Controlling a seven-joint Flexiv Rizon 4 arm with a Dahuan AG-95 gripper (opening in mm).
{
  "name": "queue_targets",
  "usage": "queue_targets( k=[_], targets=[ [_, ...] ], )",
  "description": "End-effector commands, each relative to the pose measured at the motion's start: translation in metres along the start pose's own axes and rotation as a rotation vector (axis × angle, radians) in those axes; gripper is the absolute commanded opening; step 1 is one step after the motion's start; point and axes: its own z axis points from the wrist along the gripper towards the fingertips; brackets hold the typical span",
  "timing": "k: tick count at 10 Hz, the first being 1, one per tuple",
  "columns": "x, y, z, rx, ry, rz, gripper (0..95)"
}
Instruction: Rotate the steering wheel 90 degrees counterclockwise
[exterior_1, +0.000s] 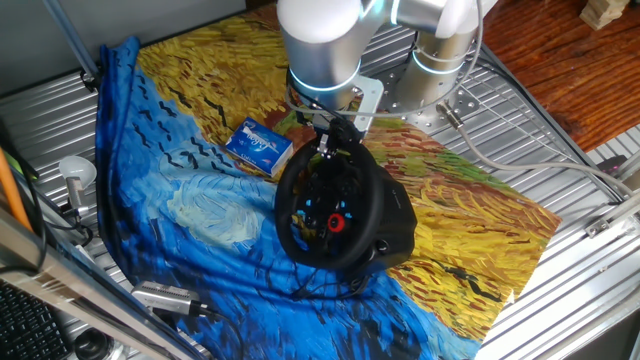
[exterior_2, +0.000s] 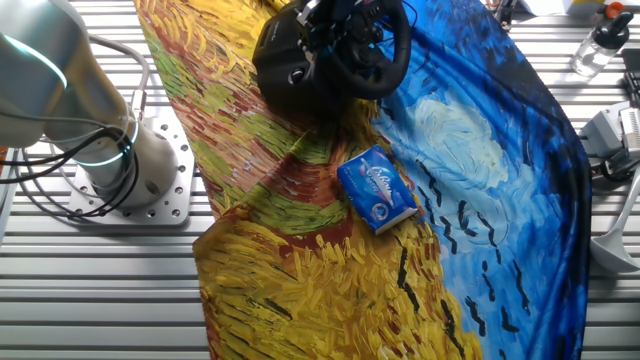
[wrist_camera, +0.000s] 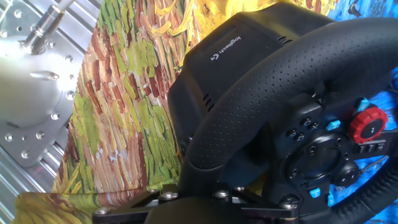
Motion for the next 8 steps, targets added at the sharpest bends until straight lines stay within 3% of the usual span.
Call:
queue_targets(
  k=[1,8],
  targets=[
    [0.0001,-0.0005,0.0007,0.008,0.008,-0.007,0.0],
    [0.0026,-0.0023,0.0046,0.047,0.043,-0.088,0.0]
  ],
)
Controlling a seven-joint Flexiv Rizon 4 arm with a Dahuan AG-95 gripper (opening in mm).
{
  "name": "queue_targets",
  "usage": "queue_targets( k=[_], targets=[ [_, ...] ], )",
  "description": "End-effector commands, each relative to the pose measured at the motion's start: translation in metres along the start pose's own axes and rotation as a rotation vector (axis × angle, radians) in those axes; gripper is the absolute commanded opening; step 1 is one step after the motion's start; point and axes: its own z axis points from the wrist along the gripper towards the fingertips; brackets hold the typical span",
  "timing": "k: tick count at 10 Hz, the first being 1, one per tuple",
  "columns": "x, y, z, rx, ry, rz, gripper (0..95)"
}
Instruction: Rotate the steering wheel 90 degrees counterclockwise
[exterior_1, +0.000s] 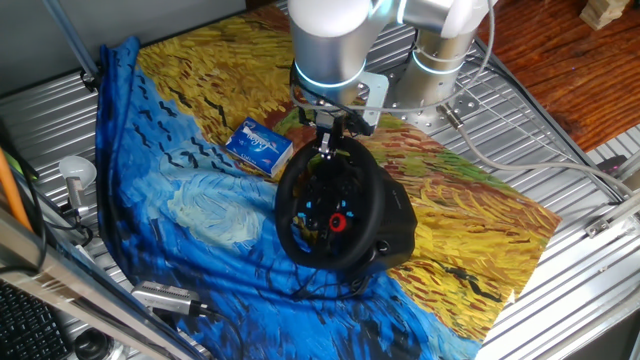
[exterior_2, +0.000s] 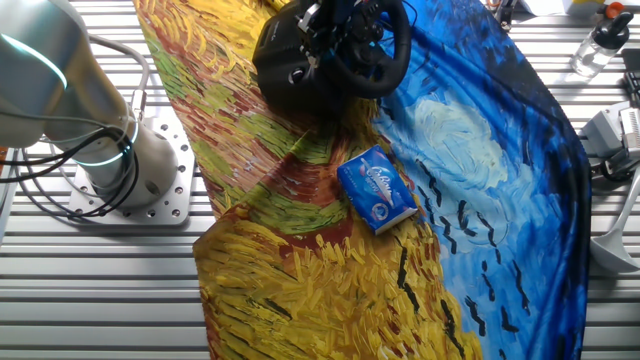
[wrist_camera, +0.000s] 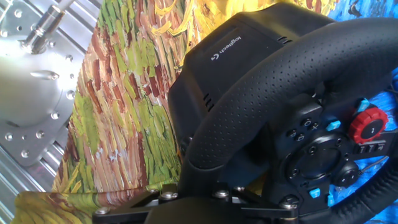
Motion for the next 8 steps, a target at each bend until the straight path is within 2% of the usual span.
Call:
queue_targets(
  k=[1,5,8],
  targets=[
    [-0.0007,-0.0010,0.0004,0.015,0.015,-0.019,0.0],
    [0.0014,-0.0018,0.0026,0.034,0.033,-0.036,0.0],
    [0.0034,-0.0032,0.0060,0.043,0.030,-0.048,0.0]
  ],
)
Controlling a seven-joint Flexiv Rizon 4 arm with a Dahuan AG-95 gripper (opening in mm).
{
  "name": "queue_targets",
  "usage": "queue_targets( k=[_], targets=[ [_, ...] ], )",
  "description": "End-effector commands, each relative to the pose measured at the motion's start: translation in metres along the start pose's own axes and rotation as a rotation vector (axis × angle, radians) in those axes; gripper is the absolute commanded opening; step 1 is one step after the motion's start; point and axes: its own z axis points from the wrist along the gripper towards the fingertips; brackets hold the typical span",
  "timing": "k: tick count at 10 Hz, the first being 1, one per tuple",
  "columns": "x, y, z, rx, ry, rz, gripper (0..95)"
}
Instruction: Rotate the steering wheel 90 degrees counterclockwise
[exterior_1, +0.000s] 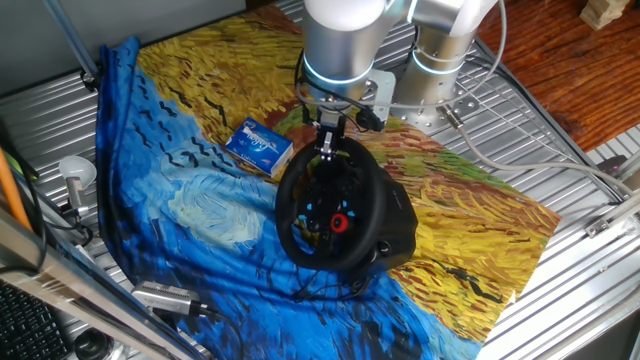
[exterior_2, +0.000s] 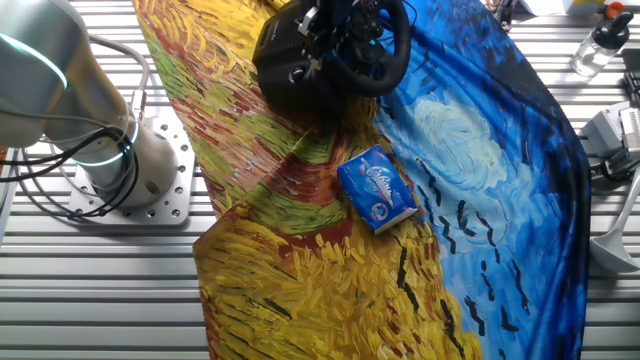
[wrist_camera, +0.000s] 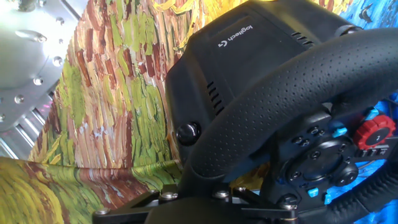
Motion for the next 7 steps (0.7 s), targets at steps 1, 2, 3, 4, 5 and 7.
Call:
queue_targets(
  k=[1,2,3,4,5,7],
  targets=[
    [-0.0004,-0.0003,0.0013,0.004,-0.002,-0.008,0.0],
    [-0.0001,0.0006,0.0012,0.005,-0.001,-0.012,0.0],
    [0.0001,0.0008,0.0011,0.005,-0.002,-0.014,0.0],
    [0.0009,-0.0001,0.0015,0.008,-0.002,-0.023,0.0],
    [0.0019,-0.0013,0.0023,0.010,-0.004,-0.031,0.0],
    [0.0043,-0.0039,0.0049,0.021,-0.007,-0.057,0.0]
  ],
)
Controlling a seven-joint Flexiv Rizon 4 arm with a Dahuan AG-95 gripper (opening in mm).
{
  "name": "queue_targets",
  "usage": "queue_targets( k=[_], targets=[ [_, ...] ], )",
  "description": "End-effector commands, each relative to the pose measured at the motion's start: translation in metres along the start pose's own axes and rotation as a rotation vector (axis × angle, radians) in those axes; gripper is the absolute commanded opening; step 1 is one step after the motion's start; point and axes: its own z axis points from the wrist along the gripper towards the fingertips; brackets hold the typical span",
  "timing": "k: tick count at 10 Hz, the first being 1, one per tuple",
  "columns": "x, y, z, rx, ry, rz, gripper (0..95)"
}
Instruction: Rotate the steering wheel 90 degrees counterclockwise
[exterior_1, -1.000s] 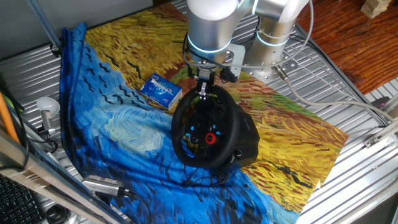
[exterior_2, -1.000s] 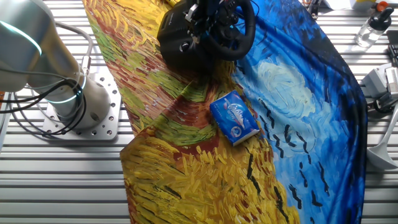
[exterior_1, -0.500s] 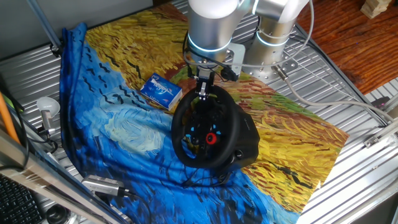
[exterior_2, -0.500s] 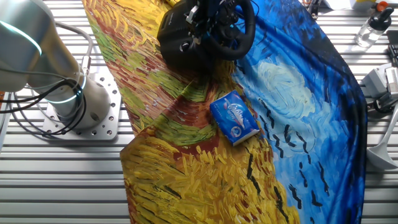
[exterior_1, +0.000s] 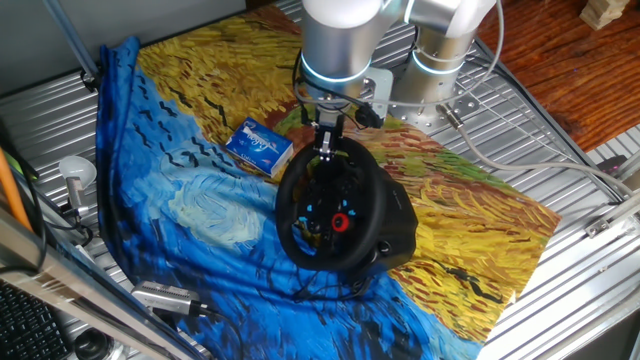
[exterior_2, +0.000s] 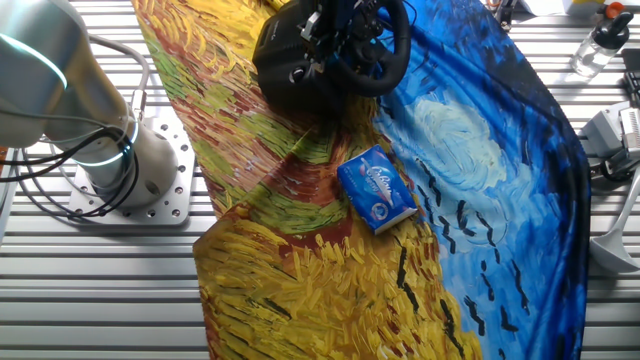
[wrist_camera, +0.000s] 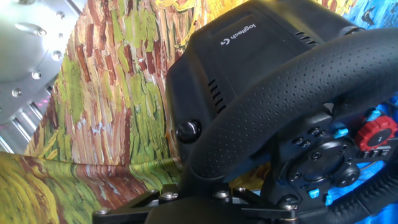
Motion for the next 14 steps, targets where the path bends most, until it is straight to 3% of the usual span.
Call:
queue_targets(
  k=[1,4,6,10,14],
  targets=[
    [0.0007,-0.0023,0.0014,0.009,0.008,-0.019,0.0],
    [0.0016,-0.0023,0.0001,0.034,0.030,-0.049,0.0],
    [0.0051,-0.0066,0.0031,0.059,0.025,-0.075,0.0],
    [0.0068,-0.0081,0.0041,0.077,0.031,-0.095,0.0],
    [0.0093,-0.0114,0.0040,0.121,0.056,-0.132,0.0]
  ],
)
